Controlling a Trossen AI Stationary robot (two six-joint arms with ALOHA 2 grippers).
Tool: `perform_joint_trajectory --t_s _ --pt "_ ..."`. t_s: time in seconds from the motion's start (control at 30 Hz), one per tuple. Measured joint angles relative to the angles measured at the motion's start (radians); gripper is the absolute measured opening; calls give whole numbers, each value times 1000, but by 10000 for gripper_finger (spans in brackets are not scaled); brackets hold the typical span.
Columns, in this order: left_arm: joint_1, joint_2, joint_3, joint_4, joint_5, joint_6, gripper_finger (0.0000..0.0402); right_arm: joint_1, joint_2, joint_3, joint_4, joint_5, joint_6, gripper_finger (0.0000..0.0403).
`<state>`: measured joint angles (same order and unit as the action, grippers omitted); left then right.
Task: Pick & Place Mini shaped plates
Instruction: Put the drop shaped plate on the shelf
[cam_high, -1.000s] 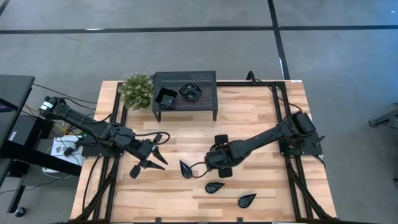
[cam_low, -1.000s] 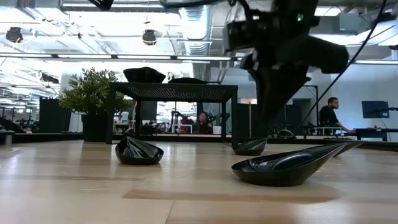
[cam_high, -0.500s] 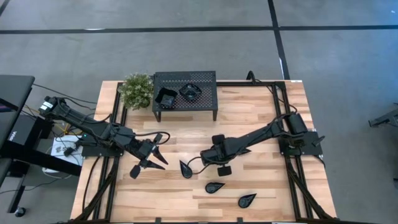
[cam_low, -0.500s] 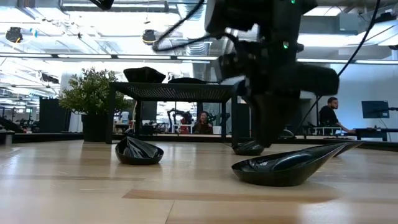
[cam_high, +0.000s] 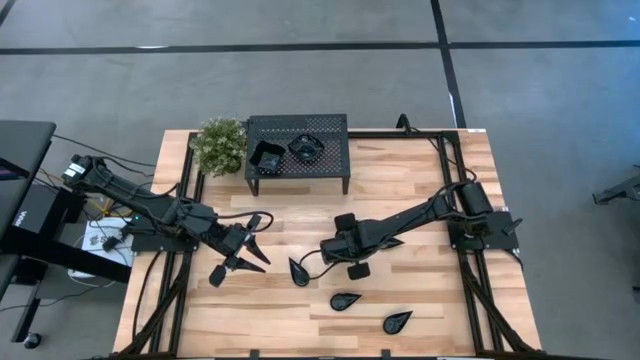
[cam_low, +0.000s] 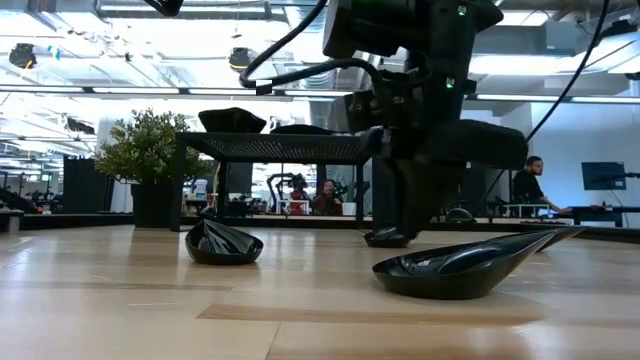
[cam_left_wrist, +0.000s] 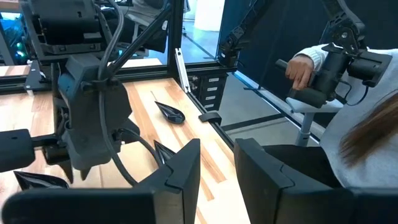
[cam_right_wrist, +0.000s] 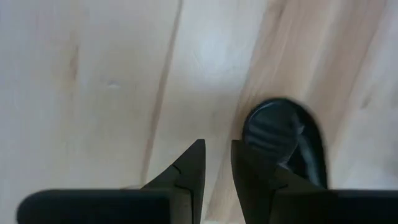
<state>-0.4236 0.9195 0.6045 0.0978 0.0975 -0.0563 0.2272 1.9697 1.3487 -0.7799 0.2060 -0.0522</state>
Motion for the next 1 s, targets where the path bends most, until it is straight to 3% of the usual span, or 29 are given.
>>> perform_joint_trajectory --t_s 0.23,0.5,1.0 --pt "0 0 0 0 0 0 100 -15 0 0 -1 72 -10 71" --pt "0 0 0 0 0 0 100 -63 0 0 -2 -52 -10 71" --pt "0 0 0 0 0 0 100 -64 -1 0 -3 -81 -36 71"
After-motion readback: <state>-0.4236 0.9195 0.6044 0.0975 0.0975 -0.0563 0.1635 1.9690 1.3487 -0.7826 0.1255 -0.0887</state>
